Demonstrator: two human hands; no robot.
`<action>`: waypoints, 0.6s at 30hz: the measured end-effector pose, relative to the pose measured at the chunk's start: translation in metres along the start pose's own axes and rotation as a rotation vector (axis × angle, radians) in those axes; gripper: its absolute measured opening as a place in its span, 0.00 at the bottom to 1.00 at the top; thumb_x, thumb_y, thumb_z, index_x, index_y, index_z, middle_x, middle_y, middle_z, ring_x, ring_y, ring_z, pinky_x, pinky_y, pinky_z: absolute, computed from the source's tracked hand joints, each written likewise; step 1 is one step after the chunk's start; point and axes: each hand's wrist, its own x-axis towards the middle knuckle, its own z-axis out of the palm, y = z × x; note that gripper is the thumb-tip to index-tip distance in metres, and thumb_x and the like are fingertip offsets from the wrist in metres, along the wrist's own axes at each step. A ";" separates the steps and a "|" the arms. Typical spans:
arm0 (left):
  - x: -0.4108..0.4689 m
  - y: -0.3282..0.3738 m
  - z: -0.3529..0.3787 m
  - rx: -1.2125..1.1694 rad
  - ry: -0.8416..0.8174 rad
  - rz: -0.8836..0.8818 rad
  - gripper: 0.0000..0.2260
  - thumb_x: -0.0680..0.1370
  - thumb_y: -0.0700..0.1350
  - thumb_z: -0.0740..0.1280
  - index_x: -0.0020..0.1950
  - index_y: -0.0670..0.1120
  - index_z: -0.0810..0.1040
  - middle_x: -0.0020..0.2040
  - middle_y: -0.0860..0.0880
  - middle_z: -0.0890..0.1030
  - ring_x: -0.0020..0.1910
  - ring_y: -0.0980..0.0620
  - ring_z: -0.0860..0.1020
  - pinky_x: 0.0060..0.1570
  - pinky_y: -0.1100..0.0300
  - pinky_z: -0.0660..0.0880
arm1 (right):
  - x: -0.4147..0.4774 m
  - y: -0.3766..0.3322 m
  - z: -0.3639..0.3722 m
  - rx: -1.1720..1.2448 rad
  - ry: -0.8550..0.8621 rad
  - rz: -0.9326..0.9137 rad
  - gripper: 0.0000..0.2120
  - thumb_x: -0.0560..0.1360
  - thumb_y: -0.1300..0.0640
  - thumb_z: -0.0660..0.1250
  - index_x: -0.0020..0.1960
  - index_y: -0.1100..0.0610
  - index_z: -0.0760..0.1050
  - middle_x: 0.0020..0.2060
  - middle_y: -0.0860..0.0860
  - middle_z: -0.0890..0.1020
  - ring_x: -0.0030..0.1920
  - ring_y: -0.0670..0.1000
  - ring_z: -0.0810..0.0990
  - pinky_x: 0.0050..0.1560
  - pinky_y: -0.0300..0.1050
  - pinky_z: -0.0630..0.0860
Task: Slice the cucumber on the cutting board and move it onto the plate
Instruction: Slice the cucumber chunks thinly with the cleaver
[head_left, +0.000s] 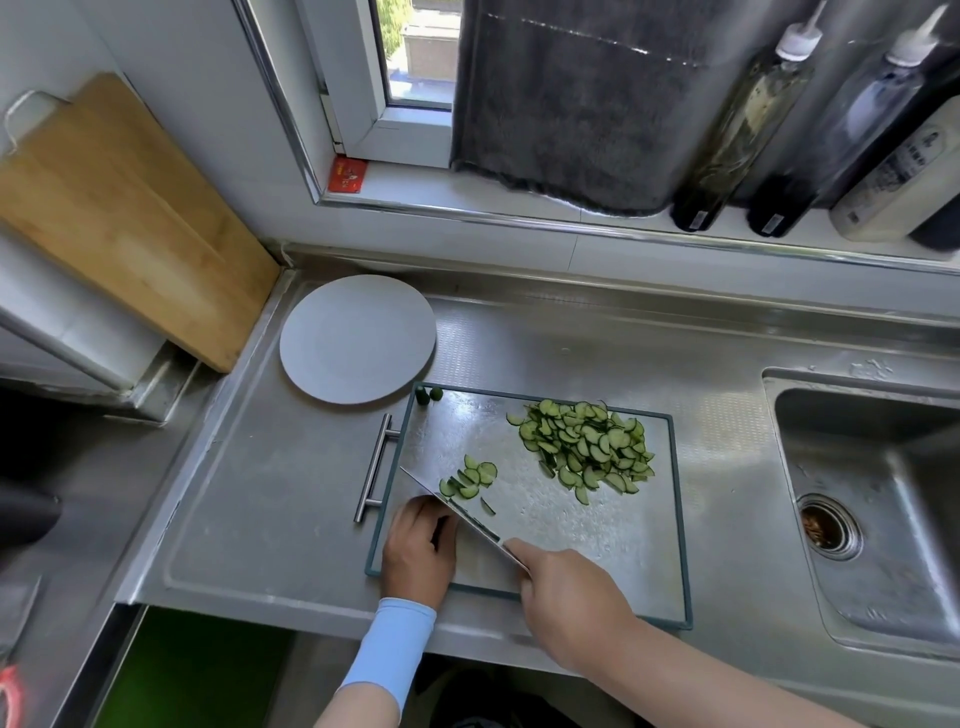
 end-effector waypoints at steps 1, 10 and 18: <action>0.000 0.000 0.000 -0.003 0.003 0.001 0.08 0.75 0.44 0.64 0.45 0.43 0.81 0.46 0.48 0.80 0.47 0.48 0.77 0.50 0.66 0.70 | 0.003 -0.001 0.001 0.004 -0.006 0.005 0.11 0.79 0.60 0.53 0.54 0.48 0.70 0.33 0.48 0.73 0.35 0.54 0.71 0.39 0.49 0.72; -0.002 0.000 0.001 0.000 0.027 0.028 0.07 0.75 0.44 0.66 0.43 0.43 0.82 0.44 0.47 0.79 0.47 0.49 0.76 0.51 0.67 0.69 | 0.037 -0.011 0.003 0.025 -0.023 0.015 0.20 0.81 0.56 0.54 0.69 0.43 0.72 0.51 0.53 0.83 0.42 0.51 0.71 0.42 0.42 0.67; -0.004 0.002 -0.001 0.028 0.056 0.030 0.08 0.75 0.45 0.66 0.44 0.42 0.81 0.44 0.46 0.80 0.47 0.48 0.75 0.50 0.66 0.69 | 0.013 -0.007 0.001 -0.002 0.004 -0.042 0.09 0.80 0.58 0.54 0.52 0.47 0.70 0.30 0.47 0.70 0.34 0.53 0.70 0.32 0.46 0.65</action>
